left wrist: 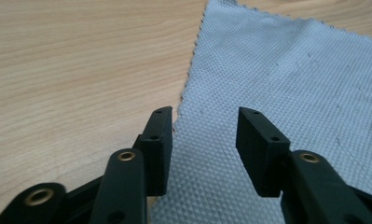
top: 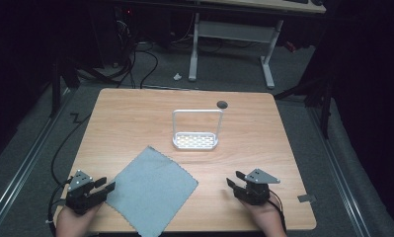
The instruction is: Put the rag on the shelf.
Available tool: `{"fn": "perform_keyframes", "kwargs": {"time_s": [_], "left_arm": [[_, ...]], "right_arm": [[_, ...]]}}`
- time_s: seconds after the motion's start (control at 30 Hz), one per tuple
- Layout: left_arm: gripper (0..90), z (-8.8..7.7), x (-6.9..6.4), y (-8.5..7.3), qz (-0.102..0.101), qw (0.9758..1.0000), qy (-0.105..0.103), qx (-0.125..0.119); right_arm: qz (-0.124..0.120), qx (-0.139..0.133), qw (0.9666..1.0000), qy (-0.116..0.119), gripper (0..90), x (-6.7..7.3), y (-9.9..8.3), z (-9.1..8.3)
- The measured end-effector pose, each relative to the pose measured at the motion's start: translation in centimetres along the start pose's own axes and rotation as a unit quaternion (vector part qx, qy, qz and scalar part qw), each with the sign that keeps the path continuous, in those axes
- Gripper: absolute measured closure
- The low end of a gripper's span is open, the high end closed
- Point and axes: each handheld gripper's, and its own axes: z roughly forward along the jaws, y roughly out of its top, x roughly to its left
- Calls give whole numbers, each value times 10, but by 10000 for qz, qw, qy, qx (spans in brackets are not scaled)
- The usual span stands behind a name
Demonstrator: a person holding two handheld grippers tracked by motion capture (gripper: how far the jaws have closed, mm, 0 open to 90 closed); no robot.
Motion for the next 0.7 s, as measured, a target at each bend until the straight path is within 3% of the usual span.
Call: {"fn": "perform_keyframes", "kwargs": {"time_s": [0.13,0.2,0.23,0.27,0.3,0.33,0.4,0.43,0.47,0.57,0.6,0.63,0.67,0.7], "left_arm": [[682,2,-2,0,64,9999,-27,102],[748,4,-2,1,50,9998,-68,166],[748,5,-2,1,61,9997,-61,217],[809,8,-3,0,98,9995,-51,306],[831,8,-4,0,129,9993,-35,358],[848,8,-4,0,129,9993,-35,358],[879,10,-5,-2,216,9988,25,440],[892,10,-5,-2,216,9988,25,440],[897,9,-5,-1,224,9987,36,460],[898,9,-5,-1,224,9986,33,475],[898,9,-6,-1,264,9985,32,488],[898,9,-6,-1,264,9985,32,488],[898,8,-7,-2,292,9983,14,504],[898,8,-7,-2,296,9983,-19,508]], "right_arm": [[-188,90,9996,180,538,15,5,8],[-272,199,9982,492,600,30,12,17],[-272,199,9982,492,600,30,12,17],[-278,280,9966,730,686,41,17,23],[-310,316,9957,814,734,46,19,27],[-310,316,9957,814,734,46,19,27],[-602,355,9933,920,869,64,28,35],[-602,355,9933,920,869,64,28,35],[-782,404,9913,980,900,76,33,40],[-819,485,9891,1123,900,86,36,48],[-1061,622,9860,1125,900,97,38,56],[-1061,622,9860,1125,900,97,38,56],[-1205,782,9824,1193,900,106,40,63],[-1265,850,9808,1213,900,109,39,66]]}}
